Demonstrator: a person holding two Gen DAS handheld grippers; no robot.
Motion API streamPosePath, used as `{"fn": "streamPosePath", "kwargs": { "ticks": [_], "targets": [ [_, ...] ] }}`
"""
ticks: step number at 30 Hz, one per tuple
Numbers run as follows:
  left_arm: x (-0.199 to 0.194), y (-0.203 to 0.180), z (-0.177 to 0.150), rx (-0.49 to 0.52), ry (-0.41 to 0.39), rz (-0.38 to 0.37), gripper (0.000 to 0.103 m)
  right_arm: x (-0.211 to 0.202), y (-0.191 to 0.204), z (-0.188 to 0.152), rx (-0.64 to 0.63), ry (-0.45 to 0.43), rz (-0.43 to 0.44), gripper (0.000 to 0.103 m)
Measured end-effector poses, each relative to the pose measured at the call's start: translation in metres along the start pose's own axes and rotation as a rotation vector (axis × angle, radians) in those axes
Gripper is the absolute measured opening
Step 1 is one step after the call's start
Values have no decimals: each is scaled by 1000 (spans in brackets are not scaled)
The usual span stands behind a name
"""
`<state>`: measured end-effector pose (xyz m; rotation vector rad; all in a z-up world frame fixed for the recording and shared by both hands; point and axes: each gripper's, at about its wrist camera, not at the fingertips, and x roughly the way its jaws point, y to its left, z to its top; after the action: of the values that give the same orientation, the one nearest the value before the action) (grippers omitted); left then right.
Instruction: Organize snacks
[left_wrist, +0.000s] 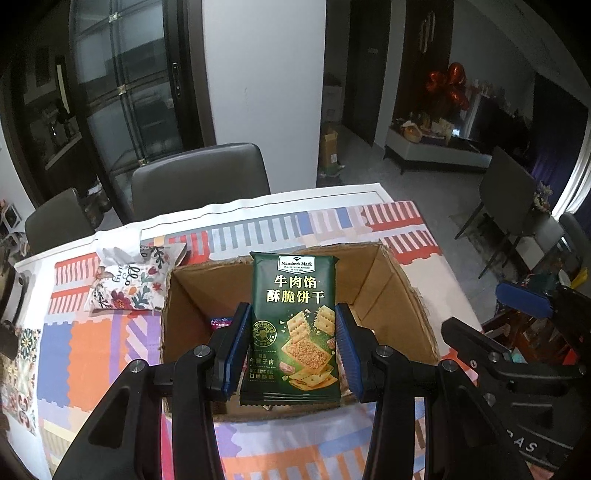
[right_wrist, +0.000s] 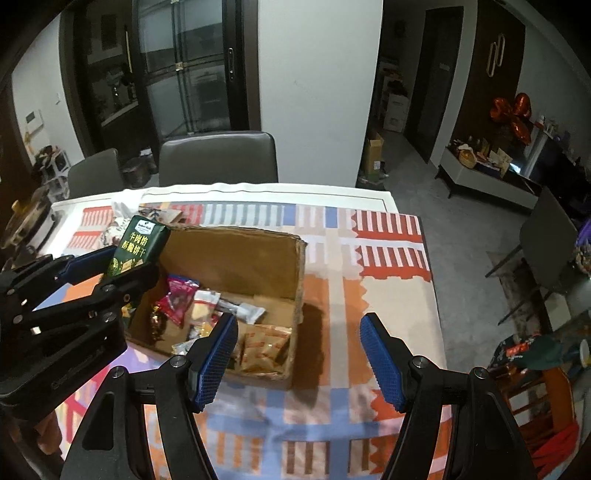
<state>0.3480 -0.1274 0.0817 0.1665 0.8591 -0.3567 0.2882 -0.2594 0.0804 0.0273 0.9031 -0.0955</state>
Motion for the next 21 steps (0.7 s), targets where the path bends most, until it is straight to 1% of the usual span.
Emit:
{"fn": "streamPosePath", "kwargs": {
  "ticks": [3,5,8,13,14,16,19,21],
  "targets": [
    [-1,-4,-1,20,-11,37,53,3,-4,0,5,6,-5,70],
    [-6,-7,-2,40,-26,56,61,4,-5,0,6,9,-3,69],
    [-15,-8,-7,53,-48,81,64,5,-5,-2,3,6,-4,69],
    [-35,-2,-21,40,-75,121,70,4,-2,-12,-7,6,14,70],
    [-39,0,-25,33,-84,123,72,4,-3,-14,-10,3,19,74],
    [-49,4,-35,22,-102,134,75,-1,-1,-21,-12,-14,29,79],
    [-62,9,-50,8,-130,164,81,-10,3,-33,-19,-44,28,80],
    [-72,10,-63,2,-151,187,82,-16,6,-40,-24,-62,31,80]
  ]
}}
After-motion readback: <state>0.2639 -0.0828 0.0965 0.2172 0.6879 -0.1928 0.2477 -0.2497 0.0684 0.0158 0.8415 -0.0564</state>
